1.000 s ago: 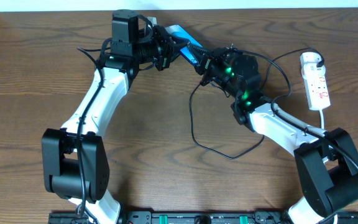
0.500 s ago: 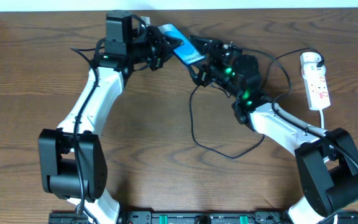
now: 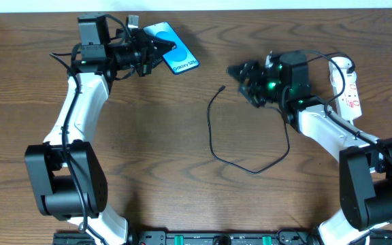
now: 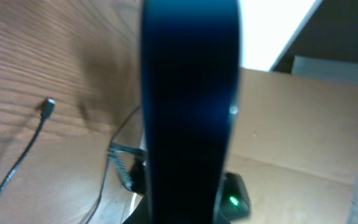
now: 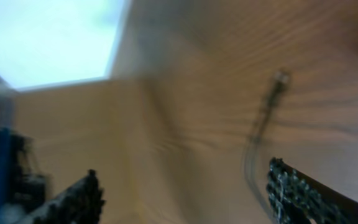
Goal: Plug charger to phone and switch on socket
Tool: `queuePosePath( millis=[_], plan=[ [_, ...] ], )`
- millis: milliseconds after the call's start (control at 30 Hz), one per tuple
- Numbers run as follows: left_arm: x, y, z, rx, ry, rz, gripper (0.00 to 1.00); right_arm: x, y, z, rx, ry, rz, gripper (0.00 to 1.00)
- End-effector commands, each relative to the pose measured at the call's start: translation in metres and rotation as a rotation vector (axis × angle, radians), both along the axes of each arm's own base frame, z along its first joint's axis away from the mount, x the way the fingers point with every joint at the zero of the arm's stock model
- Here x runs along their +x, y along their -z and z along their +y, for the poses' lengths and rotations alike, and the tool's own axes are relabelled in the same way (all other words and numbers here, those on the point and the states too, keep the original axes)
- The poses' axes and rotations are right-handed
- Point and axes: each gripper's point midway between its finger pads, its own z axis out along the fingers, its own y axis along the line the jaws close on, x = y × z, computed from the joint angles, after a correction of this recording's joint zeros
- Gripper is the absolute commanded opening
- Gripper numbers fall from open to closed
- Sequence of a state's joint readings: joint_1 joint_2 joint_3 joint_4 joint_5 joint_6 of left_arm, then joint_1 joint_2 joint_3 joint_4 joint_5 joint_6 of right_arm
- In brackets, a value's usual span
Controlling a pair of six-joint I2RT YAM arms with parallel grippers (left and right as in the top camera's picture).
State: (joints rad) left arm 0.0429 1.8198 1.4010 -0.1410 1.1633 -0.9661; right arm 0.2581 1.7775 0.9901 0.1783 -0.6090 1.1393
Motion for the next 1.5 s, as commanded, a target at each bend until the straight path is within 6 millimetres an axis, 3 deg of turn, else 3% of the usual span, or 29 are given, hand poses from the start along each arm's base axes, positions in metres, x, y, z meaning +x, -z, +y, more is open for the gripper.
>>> queuePosePath(
  millis=[0, 300, 533, 933, 1133, 1267, 1467],
  plan=[
    [-0.012, -0.019, -0.002, -0.06, 0.095, -0.061, 0.07, -0.013, 0.017, 0.004, -0.14, -0.091, -0.052, 0.81],
    [-0.012, -0.019, -0.001, -0.06, 0.093, -0.061, 0.07, -0.014, 0.05, 0.026, -0.178, -0.052, 0.008, 0.55],
    [-0.012, -0.019, -0.001, -0.06, 0.093, -0.061, 0.07, -0.01, 0.082, 0.034, -0.191, -0.032, 0.035, 0.56],
    [-0.012, -0.019, -0.001, -0.06, 0.093, -0.061, 0.07, 0.006, 0.113, 0.057, -0.058, 0.03, 0.052, 0.58],
    [-0.012, -0.019, -0.001, -0.06, 0.093, -0.061, 0.07, 0.005, 0.134, 0.055, -0.054, 0.064, 0.107, 0.4],
    [-0.012, -0.019, -0.001, -0.06, 0.093, -0.061, 0.07, 0.008, 0.136, 0.049, -0.061, 0.08, 0.106, 0.28],
    [-0.012, -0.019, -0.001, -0.06, 0.093, -0.061, 0.07, 0.013, 0.135, 0.04, -0.107, 0.028, 0.031, 0.19]
  ],
)
